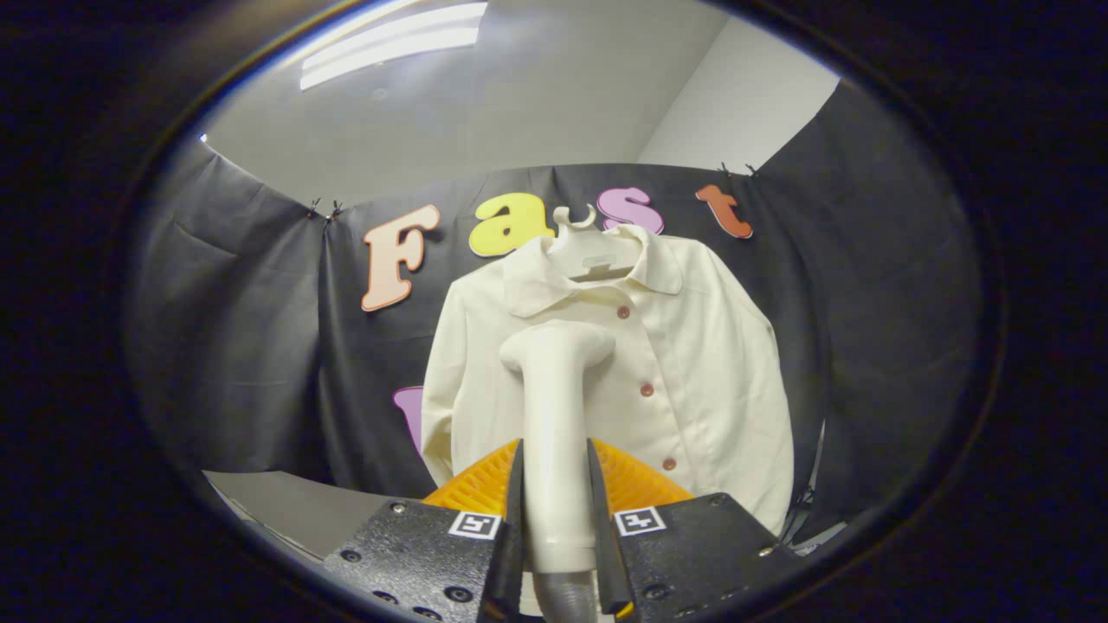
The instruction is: Iron the clothes twice with a garment steamer, once on the left side and once on the right side.
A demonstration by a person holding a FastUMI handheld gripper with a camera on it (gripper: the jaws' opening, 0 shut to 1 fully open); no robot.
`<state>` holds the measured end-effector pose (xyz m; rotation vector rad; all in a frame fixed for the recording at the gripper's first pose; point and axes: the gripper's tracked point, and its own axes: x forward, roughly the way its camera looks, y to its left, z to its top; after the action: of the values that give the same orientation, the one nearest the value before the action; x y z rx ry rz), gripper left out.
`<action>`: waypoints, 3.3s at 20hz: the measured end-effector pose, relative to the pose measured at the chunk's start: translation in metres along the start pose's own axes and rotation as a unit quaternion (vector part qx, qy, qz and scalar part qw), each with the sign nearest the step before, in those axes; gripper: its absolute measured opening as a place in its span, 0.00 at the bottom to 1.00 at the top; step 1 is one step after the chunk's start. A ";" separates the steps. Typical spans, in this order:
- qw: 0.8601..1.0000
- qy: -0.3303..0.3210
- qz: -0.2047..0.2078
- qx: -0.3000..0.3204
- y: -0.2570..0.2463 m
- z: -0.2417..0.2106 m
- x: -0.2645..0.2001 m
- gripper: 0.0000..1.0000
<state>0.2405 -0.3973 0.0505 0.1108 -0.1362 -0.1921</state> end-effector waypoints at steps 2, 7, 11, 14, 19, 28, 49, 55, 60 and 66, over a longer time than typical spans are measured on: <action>1.000 0.002 0.006 0.014 -0.001 -0.005 0.001 0.33; 1.000 0.014 0.002 0.021 -0.009 -0.020 -0.007 0.33; 0.999 0.033 0.001 0.029 -0.013 -0.044 -0.022 0.33; 0.998 0.052 0.002 0.028 -0.016 -0.070 -0.036 0.33; 0.995 0.088 0.000 0.042 -0.025 -0.125 -0.060 0.33; 0.985 0.161 -0.006 0.066 -0.046 -0.228 -0.099 0.33; 0.974 0.189 -0.002 0.121 -0.076 -0.254 -0.183 0.31; 0.989 0.116 0.003 0.090 -0.095 -0.147 -0.154 0.31; 0.996 0.062 -0.009 0.056 -0.121 -0.061 -0.108 0.31; 0.998 0.008 -0.024 0.059 -0.142 0.015 -0.036 0.31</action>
<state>0.1777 -0.5306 0.0431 0.2335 -0.1280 -0.2314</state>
